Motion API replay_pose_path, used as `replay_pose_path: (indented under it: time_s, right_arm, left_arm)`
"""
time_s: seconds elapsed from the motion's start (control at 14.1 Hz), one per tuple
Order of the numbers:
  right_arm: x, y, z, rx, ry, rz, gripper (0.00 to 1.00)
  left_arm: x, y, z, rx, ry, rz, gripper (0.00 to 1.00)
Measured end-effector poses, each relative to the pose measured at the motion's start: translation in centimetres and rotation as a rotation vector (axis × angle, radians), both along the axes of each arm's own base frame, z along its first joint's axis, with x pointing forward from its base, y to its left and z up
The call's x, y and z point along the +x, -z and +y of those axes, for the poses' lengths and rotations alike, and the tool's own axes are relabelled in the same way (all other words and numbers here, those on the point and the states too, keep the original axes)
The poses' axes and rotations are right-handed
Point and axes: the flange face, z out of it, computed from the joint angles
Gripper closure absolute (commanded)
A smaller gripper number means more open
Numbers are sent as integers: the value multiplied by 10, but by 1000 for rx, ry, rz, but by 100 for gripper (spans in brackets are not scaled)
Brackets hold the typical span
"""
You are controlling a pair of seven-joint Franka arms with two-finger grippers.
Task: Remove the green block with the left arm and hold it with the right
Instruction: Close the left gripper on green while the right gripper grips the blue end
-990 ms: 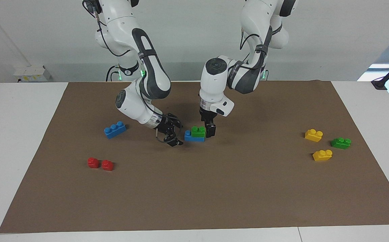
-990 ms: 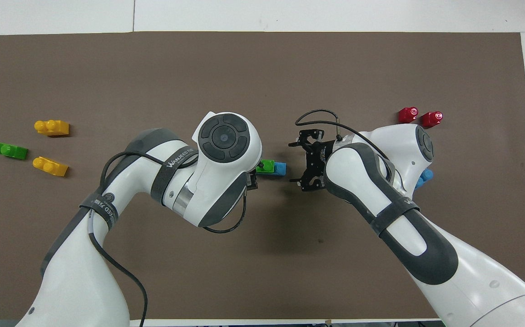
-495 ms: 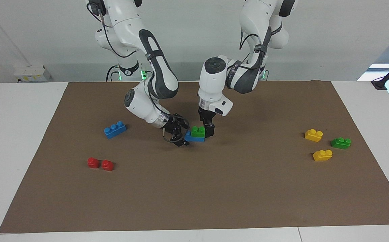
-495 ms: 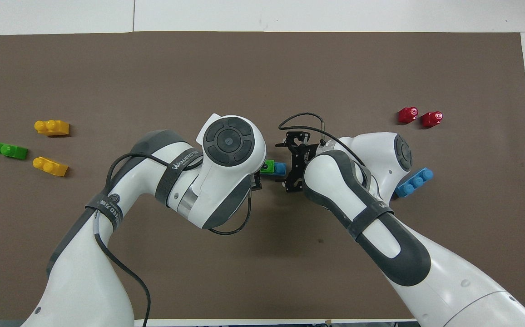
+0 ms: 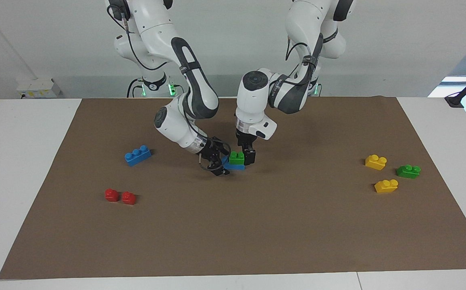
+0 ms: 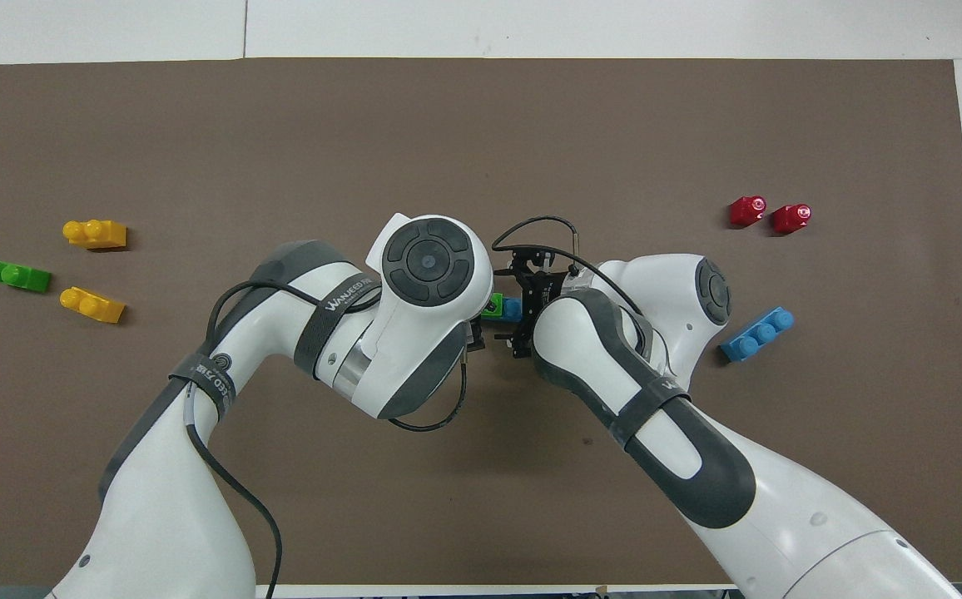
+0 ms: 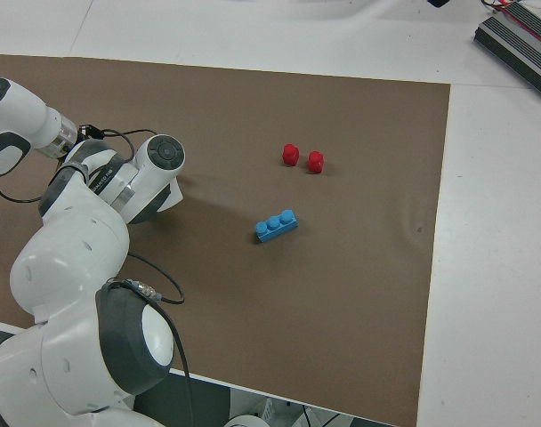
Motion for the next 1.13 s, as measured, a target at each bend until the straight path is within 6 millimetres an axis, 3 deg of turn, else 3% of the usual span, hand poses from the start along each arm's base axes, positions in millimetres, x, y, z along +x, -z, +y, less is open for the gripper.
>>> replay_pose_path:
  time_s: [0.42,0.85,1.06,1.13]
  right_arm:
    - [4,1,-8,-2,15,0,21]
    - [6,1,-13,-2,24,1,64]
    - [6,1,-13,-2,23,3,100]
    - [6,1,-14,-1,23,4,100]
  left_arm:
    - [-1,9,-2,6,3,9,0]
    - [-1,9,-3,6,4,9,0]
    - [-1,9,-3,6,4,9,0]
    - [-1,9,-3,6,4,9,0]
